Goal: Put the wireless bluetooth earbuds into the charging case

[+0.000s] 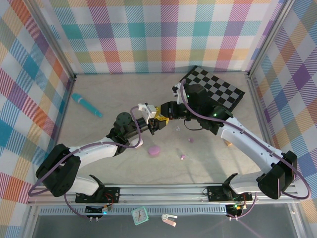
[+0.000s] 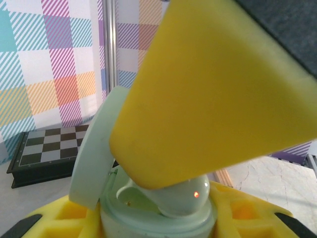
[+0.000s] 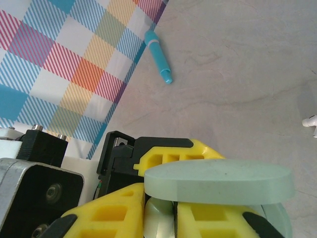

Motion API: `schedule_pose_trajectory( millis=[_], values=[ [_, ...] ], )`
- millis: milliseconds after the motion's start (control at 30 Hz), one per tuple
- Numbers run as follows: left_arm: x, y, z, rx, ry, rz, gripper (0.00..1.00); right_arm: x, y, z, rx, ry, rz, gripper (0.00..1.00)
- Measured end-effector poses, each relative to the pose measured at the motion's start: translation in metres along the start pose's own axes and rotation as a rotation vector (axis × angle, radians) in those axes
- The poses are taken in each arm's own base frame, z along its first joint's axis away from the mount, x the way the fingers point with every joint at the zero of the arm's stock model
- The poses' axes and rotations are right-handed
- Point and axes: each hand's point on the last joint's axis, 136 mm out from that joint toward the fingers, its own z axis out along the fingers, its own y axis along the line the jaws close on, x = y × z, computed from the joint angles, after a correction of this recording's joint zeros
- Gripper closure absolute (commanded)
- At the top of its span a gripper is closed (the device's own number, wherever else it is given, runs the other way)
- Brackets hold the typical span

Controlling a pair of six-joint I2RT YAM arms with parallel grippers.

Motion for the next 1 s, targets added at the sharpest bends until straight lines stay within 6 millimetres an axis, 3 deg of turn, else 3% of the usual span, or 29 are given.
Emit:
schedule_pose_trajectory(
  millis=[400, 633, 767, 1000],
  values=[
    [-0.002, -0.001, 0.000, 0.002, -0.009, -0.008, 0.68, -0.004, -0.003, 0.001, 0.018, -0.026, -0.002, 0.68],
    [-0.001, 0.001, 0.000, -0.009, -0.007, -0.009, 0.68, -0.004, 0.000, 0.001, 0.007, -0.035, -0.010, 0.54],
    [-0.002, 0.002, 0.000, -0.015, -0.010, -0.008, 0.68, -0.007, 0.001, -0.007, 0.014, -0.060, -0.019, 0.47],
    [-0.007, 0.002, -0.001, -0.015, -0.031, 0.004, 0.68, -0.010, 0.002, -0.022, 0.034, -0.092, -0.042, 0.46]
  ],
)
